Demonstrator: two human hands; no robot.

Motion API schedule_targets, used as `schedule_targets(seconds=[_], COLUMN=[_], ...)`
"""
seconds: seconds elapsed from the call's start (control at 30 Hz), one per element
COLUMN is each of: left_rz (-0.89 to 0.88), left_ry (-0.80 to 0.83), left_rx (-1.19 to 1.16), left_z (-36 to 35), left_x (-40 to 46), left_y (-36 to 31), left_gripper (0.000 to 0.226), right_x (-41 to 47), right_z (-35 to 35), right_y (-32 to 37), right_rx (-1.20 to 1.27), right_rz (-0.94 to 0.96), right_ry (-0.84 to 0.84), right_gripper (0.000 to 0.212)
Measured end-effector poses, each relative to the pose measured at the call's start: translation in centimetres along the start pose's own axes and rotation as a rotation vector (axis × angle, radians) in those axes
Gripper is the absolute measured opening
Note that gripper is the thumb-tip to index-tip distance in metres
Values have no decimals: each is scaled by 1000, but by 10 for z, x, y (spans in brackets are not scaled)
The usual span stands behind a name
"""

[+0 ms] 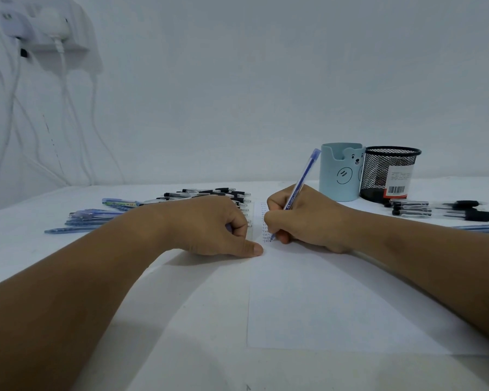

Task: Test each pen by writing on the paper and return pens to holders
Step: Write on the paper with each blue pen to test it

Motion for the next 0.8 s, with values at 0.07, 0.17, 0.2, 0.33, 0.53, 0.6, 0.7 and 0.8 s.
schedule_targets(seconds=[0.07,0.17,0.2,0.33,0.53,0.6,0.7,0.8], left_rz=[-1,6,9,-5,-8,-3,-46,-87], left_ry=[1,4,5,3,-198,-249,-297,-308], left_rx=[-4,-11,-15,-17,-371,-599,-607,-559], left_z=[0,1,1,1,8,10,9,5], left_x=[0,0,-1,-2,-3,-1,1,3], left_y=[0,-1,-1,-2,-1,0,-2,-4], left_gripper=[45,45,45,45,24,31,31,34], right_x=[-1,0,0,0,-6,-8,-11,-12], right_z=[1,0,0,0,20,26,29,29], right_y=[-1,1,2,0,5,13,20,20], right_rx=[22,-24,-39,-1,479,557,552,526], right_rz=[-9,9,15,12,-4,35,111,132], right_ry=[-2,-23,-33,-43,-92,-64,-66,-91], right_gripper=[35,35,35,34,16,6,5,13])
Point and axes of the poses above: each hand's wrist, its own x-axis towards the middle knuckle, its own z-axis out of the back of the hand, y = z × x, the point moved 5 cm from there along x, towards the middle knuckle, and after that the axes turned 9 degrees about -z, right-handed, at the moved point
